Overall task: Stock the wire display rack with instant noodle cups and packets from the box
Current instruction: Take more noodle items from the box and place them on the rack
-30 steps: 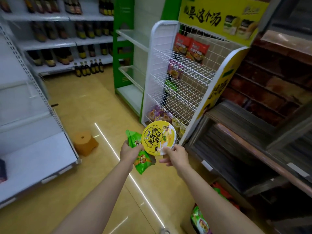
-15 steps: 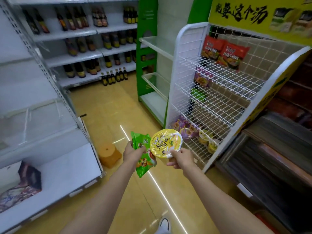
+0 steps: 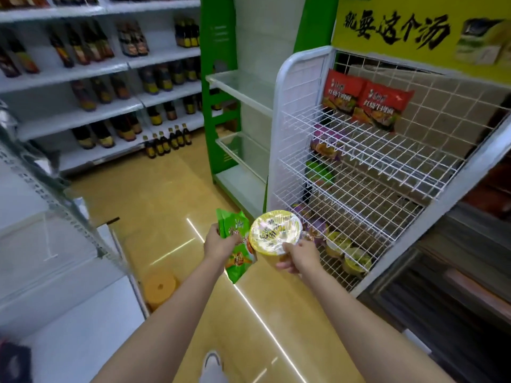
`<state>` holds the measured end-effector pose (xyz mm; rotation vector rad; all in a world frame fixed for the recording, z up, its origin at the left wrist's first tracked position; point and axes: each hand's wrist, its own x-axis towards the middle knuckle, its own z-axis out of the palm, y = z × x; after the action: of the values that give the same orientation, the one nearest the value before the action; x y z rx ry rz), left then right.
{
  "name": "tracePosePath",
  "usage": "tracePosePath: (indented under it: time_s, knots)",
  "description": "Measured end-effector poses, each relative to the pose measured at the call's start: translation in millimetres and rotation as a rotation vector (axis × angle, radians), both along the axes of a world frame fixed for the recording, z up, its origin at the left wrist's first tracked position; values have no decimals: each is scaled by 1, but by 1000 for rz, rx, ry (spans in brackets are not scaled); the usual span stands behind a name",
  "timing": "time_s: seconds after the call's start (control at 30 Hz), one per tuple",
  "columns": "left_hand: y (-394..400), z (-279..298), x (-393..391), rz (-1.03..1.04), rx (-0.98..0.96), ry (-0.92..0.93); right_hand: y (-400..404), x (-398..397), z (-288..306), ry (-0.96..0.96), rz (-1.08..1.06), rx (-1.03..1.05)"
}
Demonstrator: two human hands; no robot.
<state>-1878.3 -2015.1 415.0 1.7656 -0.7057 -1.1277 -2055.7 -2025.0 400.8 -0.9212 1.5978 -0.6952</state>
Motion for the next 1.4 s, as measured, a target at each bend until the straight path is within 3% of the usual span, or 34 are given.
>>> tracePosePath:
  time_s: [0.3,0.5,0.67,0.83,1.03,1.4]
  knots:
    - [-146,11,28,-293,-33,112,-98,18,14,14,-334,-51]
    - [-208,12,25,-543,41,156,-111,30,12,4,-522,-17]
    - [-222,-12,2,-666,181,174,-102,19,-1,44,-616,72]
    - [-228,-27,-26,-721,203,154,-106,-9,-11,100,-637,99]
    - [-250,-37,-52,-777,222,53,-122,-39,-45,53,-643,136]
    - [-248,-122,-105,-758,353,1,-112,-61,-143,-109,-764,278]
